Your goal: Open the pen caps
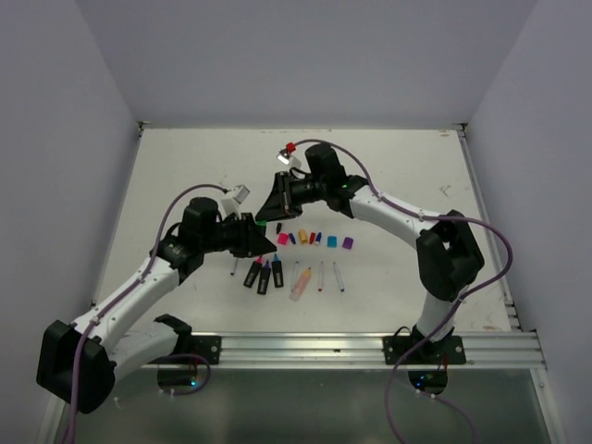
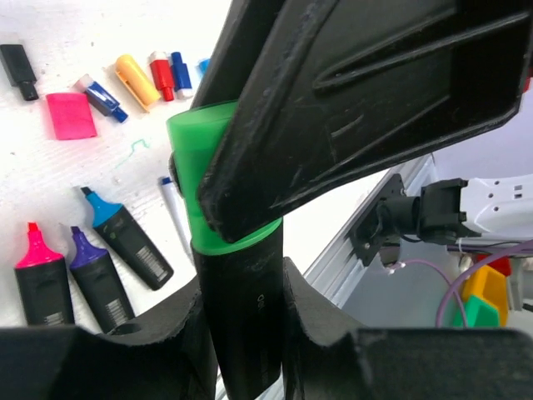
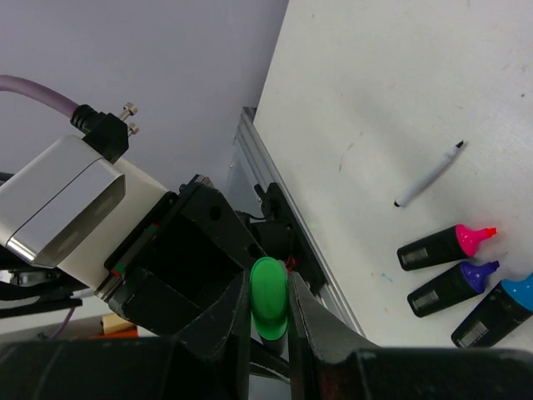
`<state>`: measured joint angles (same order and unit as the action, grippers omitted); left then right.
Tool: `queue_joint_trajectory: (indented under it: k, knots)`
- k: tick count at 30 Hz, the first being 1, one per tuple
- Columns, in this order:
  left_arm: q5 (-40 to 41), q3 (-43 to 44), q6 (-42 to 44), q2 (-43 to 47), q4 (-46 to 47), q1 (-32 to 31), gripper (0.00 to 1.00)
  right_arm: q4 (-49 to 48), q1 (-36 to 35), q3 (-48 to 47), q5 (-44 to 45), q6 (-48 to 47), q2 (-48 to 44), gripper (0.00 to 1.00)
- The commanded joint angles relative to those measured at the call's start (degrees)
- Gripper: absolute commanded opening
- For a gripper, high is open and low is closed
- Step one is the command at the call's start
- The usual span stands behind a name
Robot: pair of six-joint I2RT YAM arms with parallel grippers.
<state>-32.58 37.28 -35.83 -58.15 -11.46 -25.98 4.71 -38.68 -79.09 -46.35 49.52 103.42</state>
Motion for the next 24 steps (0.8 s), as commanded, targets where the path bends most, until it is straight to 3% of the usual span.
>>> queue_joint_trajectory:
  k: [1,3,5,7,12,15,20,24]
  knots:
    - [-6.62,0.43,0.15,1.63,4.52,-1.53,0.08,-7.08,-0.87,0.6,-1.11,3.74,-1.55,0.0]
    - [-5.4,0.43,-0.02,1.9,4.08,-1.62,0.0,-7.26,-0.61,1.65,-0.68,3.66,-1.73,0.0]
    - [-3.21,0.6,0.15,1.73,3.03,-1.62,0.0,-6.56,-0.61,1.92,0.37,3.22,-1.9,0.0]
    - [-0.22,1.39,0.93,1.29,-0.3,-1.62,0.0,2.01,-0.7,0.09,6.77,1.04,-1.99,0.0]
    - [16.02,6.31,3.05,-1.26,-10.4,-1.62,0.0,39.31,-4.65,-23.0,31.59,-8.64,5.89,0.0]
    - [25.62,9.9,3.05,-2.93,-14.01,-1.71,0.0,51.14,-6.76,-34.79,38.07,-9.35,11.43,0.0]
    - [37.91,12.64,3.05,-3.46,-16.22,-2.59,0.0,56.72,-8.43,-41.66,45.03,-7.77,14.27,0.0]
    - [36.45,12.21,5.51,-3.02,-15.69,-2.59,0.0,54.46,-8.17,-39.05,43.89,-9.35,13.31,0.0]
